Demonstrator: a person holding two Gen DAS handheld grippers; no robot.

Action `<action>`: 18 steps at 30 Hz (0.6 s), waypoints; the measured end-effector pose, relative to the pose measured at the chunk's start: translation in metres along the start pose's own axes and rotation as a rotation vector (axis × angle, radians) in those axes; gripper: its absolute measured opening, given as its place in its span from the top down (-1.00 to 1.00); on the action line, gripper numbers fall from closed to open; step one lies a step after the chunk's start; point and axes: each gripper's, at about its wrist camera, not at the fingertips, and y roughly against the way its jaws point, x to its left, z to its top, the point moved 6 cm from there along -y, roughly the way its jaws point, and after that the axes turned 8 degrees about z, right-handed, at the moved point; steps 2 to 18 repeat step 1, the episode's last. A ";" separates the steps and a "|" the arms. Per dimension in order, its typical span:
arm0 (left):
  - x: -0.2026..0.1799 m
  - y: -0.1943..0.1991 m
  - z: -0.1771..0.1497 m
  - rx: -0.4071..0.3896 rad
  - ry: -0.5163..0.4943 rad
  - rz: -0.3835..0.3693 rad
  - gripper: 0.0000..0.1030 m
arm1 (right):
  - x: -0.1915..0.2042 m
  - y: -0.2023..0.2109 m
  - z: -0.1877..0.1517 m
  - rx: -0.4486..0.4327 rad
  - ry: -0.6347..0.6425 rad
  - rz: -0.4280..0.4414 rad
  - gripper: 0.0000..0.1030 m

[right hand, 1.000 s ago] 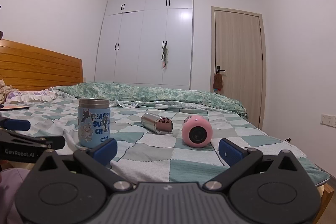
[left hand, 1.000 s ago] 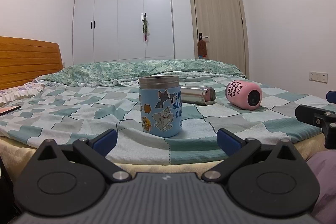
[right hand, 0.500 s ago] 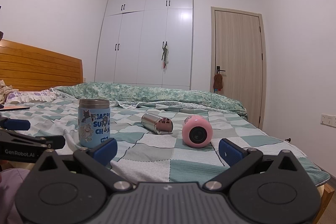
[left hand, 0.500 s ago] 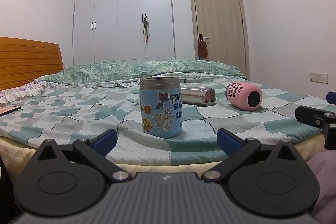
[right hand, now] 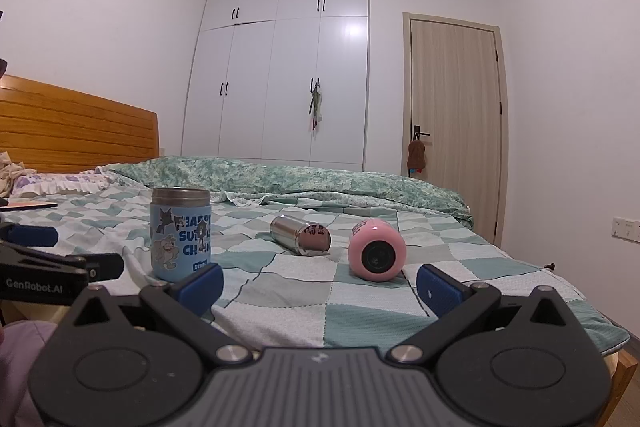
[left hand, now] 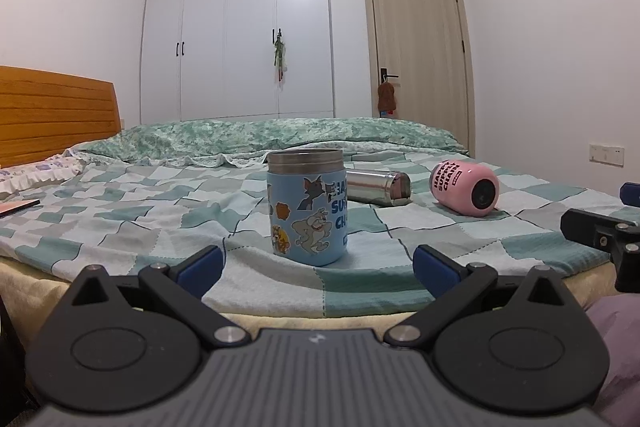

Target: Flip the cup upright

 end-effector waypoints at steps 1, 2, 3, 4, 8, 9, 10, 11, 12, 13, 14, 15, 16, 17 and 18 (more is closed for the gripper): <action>0.000 -0.001 0.000 0.002 -0.001 -0.003 -1.00 | 0.000 0.000 0.000 0.000 0.000 0.000 -1.00; 0.000 -0.001 0.000 0.002 -0.001 -0.003 -1.00 | 0.000 0.000 0.000 0.000 0.000 0.000 -1.00; 0.000 -0.001 0.000 0.002 -0.001 -0.003 -1.00 | 0.000 0.000 0.000 0.000 0.000 0.000 -1.00; 0.000 -0.001 0.000 0.002 -0.001 -0.003 -1.00 | 0.000 0.000 0.000 0.000 0.000 0.000 -1.00; 0.000 -0.001 0.000 0.002 -0.001 -0.003 -1.00 | 0.000 0.000 0.000 0.000 0.000 0.000 -1.00; 0.000 -0.001 0.000 0.002 -0.001 -0.003 -1.00 | 0.000 0.000 0.000 0.000 0.000 0.000 -1.00; 0.000 -0.001 0.000 0.002 -0.001 -0.003 -1.00 | 0.000 0.000 0.000 0.000 0.000 0.000 -1.00; 0.000 -0.001 0.000 0.002 -0.001 -0.003 -1.00 | 0.000 0.000 0.000 0.000 0.000 0.000 -1.00; 0.000 -0.001 0.000 0.002 -0.001 -0.003 -1.00 | 0.000 0.000 0.000 0.000 0.000 0.000 -1.00; 0.000 -0.001 0.000 0.002 -0.001 -0.003 -1.00 | 0.000 0.000 0.000 0.000 0.000 0.000 -1.00; 0.000 -0.001 0.000 0.002 -0.001 -0.003 -1.00 | 0.000 0.000 0.000 0.000 0.000 0.000 -1.00; 0.000 -0.001 0.000 0.002 -0.001 -0.003 -1.00 | 0.000 0.000 0.000 0.000 0.000 0.000 -1.00; 0.000 -0.001 0.000 0.002 -0.001 -0.003 -1.00 | 0.000 0.000 0.000 0.000 0.000 0.000 -1.00; 0.000 -0.001 0.000 0.002 -0.001 -0.003 -1.00 | 0.000 0.000 0.000 0.000 0.000 0.000 -1.00; 0.000 -0.001 0.000 0.002 -0.001 -0.003 -1.00 | 0.000 0.000 0.000 0.000 0.000 0.000 -1.00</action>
